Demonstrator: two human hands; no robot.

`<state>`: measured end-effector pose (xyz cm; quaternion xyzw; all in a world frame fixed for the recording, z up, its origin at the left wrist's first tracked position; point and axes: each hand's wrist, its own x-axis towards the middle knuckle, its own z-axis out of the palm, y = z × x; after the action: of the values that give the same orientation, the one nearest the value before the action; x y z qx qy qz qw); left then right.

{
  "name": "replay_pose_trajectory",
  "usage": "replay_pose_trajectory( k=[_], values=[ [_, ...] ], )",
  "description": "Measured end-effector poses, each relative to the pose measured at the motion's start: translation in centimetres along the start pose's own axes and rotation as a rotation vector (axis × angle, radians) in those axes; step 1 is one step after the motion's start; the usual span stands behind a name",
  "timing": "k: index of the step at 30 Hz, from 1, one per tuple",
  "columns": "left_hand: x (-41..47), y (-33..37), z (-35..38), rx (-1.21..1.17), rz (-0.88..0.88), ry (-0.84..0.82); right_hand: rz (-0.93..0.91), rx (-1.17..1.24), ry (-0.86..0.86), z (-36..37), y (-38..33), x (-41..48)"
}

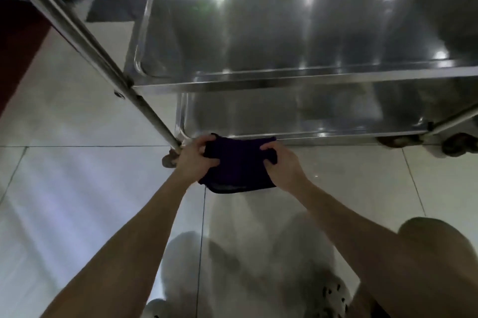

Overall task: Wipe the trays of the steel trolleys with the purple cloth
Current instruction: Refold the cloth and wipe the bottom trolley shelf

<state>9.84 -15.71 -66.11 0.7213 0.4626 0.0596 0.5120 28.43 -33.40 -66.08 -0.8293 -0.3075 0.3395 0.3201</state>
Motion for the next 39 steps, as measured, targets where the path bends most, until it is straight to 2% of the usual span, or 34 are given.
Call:
replay_pose_trajectory(
  k=[4, 6, 8, 9, 10, 13, 16, 18, 21, 22, 27, 36, 39],
  values=[
    [8.4, -1.5, 1.1, -0.149, 0.175, 0.085, -0.186, -0.001, 0.177, 2.0, 1.8, 9.5],
    [10.4, -2.9, 1.7, -0.149, 0.222, 0.184, -0.228, -0.272, 0.116, 3.9, 3.0, 13.8],
    [10.1, -5.6, 3.1, -0.125, 0.239, 0.415, -0.198, -0.580, 0.053, 6.1, 4.5, 15.3],
    [9.2, -7.2, 3.8, -0.132, 0.232, 0.547, -0.201, -0.637, 0.070, 7.1, 5.0, 15.3],
    [8.1, -8.7, 4.3, -0.155, 0.210, 0.646, -0.232, -0.653, 0.107, 8.0, 5.3, 14.9],
    [6.0, -12.2, 3.3, -0.216, 0.124, 0.804, -0.366, -0.681, 0.202, 10.2, 4.4, 14.3],
    [7.7, -12.9, -0.1, -0.254, 0.174, 0.994, -0.439, -0.759, 0.281, 10.7, 1.5, 16.6],
    [9.8, -11.8, -2.3, -0.289, 0.273, 0.958, -0.396, -0.835, 0.289, 10.8, 0.4, 18.4],
    [12.8, -10.4, -4.5, -0.399, 0.396, 0.713, -0.224, -0.815, 0.123, 12.6, 1.0, 19.9],
    [13.6, -10.2, -4.8, -0.426, 0.411, 0.694, -0.196, -0.818, 0.102, 13.1, 1.3, 19.8],
    [15.2, -9.6, -4.4, -0.512, 0.416, 0.749, -0.175, -0.833, 0.064, 14.4, 0.5, 19.2],
    [17.9, -8.4, -6.5, -0.531, 0.421, 0.617, -0.112, -0.875, -0.025, 15.4, -3.0, 20.5],
    [19.2, -8.1, -6.7, -0.542, 0.408, 0.625, -0.175, -0.949, -0.038, 14.1, -2.8, 22.2]
  ],
)
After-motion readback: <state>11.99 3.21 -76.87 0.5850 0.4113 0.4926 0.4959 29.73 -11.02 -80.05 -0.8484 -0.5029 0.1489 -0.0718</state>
